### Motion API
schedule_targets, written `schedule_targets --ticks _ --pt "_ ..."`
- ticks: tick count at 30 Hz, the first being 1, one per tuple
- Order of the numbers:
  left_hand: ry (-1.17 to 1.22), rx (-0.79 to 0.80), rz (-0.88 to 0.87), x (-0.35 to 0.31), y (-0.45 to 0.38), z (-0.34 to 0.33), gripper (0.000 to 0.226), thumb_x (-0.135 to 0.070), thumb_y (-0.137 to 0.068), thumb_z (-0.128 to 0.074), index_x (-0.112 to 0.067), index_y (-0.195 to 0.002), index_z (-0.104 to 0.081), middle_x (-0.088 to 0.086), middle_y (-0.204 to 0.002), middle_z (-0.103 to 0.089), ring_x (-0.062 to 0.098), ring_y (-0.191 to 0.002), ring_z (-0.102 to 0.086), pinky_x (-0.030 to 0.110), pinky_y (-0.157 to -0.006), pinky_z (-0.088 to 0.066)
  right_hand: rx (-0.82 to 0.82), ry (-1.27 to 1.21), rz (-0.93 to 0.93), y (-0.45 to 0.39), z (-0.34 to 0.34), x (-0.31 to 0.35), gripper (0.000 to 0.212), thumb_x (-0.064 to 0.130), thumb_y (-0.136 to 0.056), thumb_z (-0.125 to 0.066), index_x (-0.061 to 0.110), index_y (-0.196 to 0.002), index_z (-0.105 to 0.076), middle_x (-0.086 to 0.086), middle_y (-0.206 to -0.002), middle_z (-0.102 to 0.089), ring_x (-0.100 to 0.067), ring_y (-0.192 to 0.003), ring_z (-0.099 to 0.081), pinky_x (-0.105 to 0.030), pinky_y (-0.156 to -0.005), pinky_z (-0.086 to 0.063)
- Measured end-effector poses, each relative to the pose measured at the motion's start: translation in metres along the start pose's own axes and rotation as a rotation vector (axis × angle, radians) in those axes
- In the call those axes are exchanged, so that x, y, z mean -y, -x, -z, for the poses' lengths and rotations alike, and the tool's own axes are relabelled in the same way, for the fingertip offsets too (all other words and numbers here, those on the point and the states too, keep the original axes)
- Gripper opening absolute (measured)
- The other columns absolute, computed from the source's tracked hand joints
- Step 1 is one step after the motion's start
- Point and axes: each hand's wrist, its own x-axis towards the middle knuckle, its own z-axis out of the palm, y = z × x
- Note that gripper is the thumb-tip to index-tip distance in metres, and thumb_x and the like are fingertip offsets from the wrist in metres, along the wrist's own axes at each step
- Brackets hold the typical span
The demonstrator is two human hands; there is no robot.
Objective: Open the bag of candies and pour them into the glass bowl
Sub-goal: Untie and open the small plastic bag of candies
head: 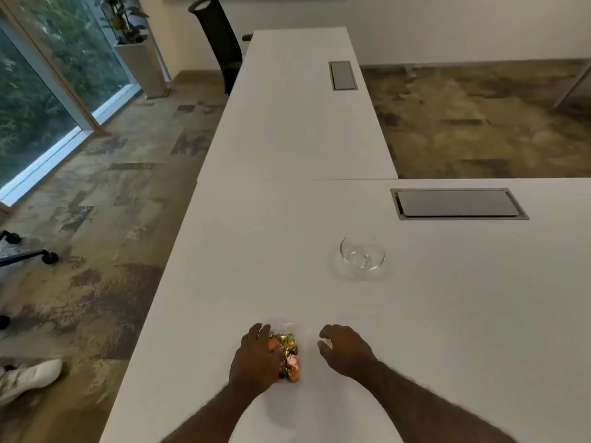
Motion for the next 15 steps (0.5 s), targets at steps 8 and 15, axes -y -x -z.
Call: schedule_targets --ticks 8,15 --pt "0.203 0.005 0.101 0.015 0.009 -0.019 0.07 -0.031 -0.087 -0.061 -0.012 -0.147 -0.029 0.007 -0.146 -0.042 0.026 -0.129 -0.041 0.037 -0.105 -0.038 0.079 -0.253 -0.122 -0.006 -0.02 0.007 0.033 0.033 -0.091 -0.059 0.013 -0.117 -0.063 -0.004 -0.11 -0.071 -0.021 -0.102 -0.064 -0.026 -0.084 -0.048" --pt "0.328 -0.004 0.138 0.008 0.01 -0.025 0.058 -0.02 -0.084 -0.064 -0.014 -0.138 -0.044 0.006 -0.126 -0.057 0.025 -0.118 -0.052 0.035 -0.097 -0.044 0.079 -0.503 -0.248 -0.013 -0.038 0.023 0.041 0.035 -0.088 -0.065 0.015 -0.124 -0.06 -0.003 -0.106 -0.073 -0.01 -0.088 -0.062 -0.001 -0.06 -0.036"
